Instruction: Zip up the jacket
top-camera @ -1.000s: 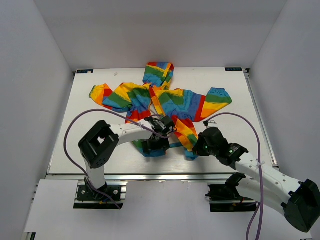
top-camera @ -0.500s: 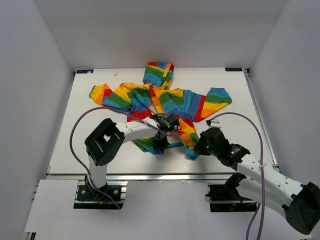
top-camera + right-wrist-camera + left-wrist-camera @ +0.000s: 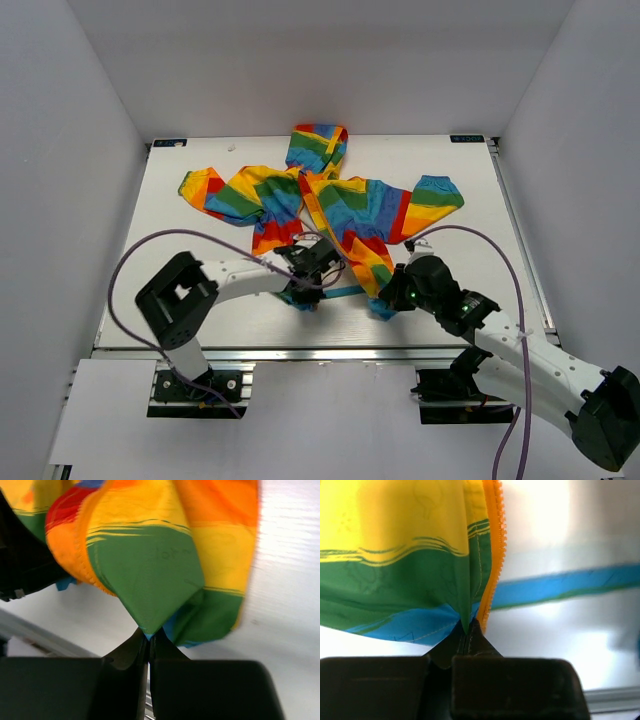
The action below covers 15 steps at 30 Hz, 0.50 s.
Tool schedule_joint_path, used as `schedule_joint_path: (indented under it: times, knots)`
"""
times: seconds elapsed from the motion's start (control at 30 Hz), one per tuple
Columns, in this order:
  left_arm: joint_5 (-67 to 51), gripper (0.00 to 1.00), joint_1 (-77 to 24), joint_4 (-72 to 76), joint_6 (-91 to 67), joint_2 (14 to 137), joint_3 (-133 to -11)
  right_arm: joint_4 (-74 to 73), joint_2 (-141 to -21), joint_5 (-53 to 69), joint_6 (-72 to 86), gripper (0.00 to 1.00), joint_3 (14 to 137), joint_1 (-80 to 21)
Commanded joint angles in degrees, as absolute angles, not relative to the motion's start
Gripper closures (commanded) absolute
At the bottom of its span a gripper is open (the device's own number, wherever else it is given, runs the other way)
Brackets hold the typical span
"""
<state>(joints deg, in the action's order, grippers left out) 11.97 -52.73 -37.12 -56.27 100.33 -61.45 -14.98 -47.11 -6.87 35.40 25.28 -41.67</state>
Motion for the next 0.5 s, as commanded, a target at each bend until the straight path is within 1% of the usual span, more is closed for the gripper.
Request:
schedule_joint_path:
  times: [0.0,0.13,0.23,0.3,0.47]
  knots:
    - [14.3,1.0,-52.6,-29.3,-47.4,90.6,-55.9,-6.5,-46.1,-0.4,32.2,1.0,25.8,-41.4]
    - [11.0,1.0,-52.6,-24.0,-42.0,80.4,-52.2,-5.8,-48.4,2.7,32.3,1.0,27.2,-41.4]
    - [6.3,1.0,-52.6,-17.8,-40.5,72.4,-47.2,-2.5,-49.5,8.3,30.7,1.0,27.6,-41.4]
    - [3.7,1.0,-52.6,-14.3,-39.5,66.4,-43.3,1.2,-49.9,14.1,28.8,1.0,27.6,-41.5]
    - [4.1,1.0,-52.6,-8.7,-38.8,56.3,-38.1,4.0,-51.0,20.2,26.7,1.0,28.5,-41.5]
